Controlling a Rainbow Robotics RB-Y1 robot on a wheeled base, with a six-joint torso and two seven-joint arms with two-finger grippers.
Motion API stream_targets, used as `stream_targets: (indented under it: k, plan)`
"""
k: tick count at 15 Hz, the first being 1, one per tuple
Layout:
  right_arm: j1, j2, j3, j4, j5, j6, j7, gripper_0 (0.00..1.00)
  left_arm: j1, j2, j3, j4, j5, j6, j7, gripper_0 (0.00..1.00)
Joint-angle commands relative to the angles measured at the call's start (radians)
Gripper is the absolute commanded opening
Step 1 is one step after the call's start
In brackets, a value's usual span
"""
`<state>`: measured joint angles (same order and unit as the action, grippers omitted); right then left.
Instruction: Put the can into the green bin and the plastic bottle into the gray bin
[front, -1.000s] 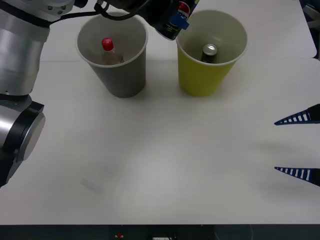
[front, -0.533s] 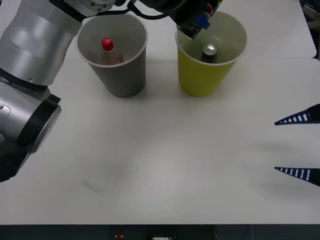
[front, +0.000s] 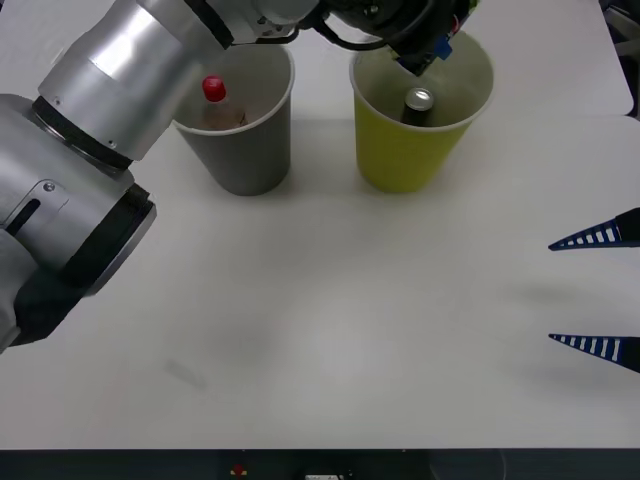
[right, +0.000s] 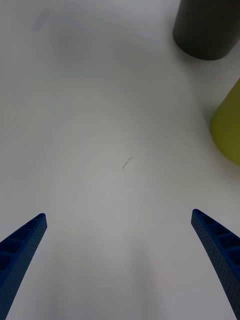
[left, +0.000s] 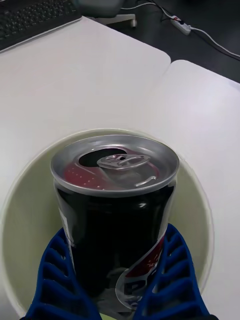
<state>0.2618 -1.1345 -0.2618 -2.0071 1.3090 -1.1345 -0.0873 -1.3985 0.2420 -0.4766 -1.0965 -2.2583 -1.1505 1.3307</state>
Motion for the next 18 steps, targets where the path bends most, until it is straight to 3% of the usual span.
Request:
stream_targets:
  k: [1, 5, 6, 7, 8, 9, 15, 18]
  plan:
    - [0.000, 0.000, 0.000, 0.000, 0.000, 0.000, 0.000, 1.00, -0.007, -0.010, -0.054, 0.052, 0.005, 0.089, -0.001, 0.00]
    - [0.000, 0.000, 0.000, 0.000, 0.000, 0.000, 0.000, 1.00, -0.007, -0.012, -0.071, 0.058, 0.008, 0.106, -0.001, 0.00]
    - [0.000, 0.000, 0.000, 0.000, 0.000, 0.000, 0.000, 1.00, -0.007, -0.012, -0.071, 0.060, 0.006, 0.106, -0.002, 0.09]
    - [0.000, 0.000, 0.000, 0.000, 0.000, 0.000, 0.000, 1.00, -0.007, -0.010, -0.071, 0.060, 0.008, 0.106, -0.002, 0.42]
    - [0.000, 0.000, 0.000, 0.000, 0.000, 0.000, 0.000, 1.00, -0.007, -0.012, -0.071, 0.060, 0.008, 0.106, -0.005, 0.92]
    - [0.000, 0.000, 0.000, 0.000, 0.000, 0.000, 0.000, 1.00, -0.007, -0.012, -0.071, 0.058, 0.008, 0.106, -0.005, 1.00]
    - [0.000, 0.000, 0.000, 0.000, 0.000, 0.000, 0.000, 1.00, -0.005, -0.001, -0.069, 0.058, 0.019, 0.104, -0.024, 1.00]
    - [0.000, 0.000, 0.000, 0.000, 0.000, 0.000, 0.000, 1.00, 0.004, 0.043, -0.066, 0.033, 0.086, 0.104, -0.067, 1.00]
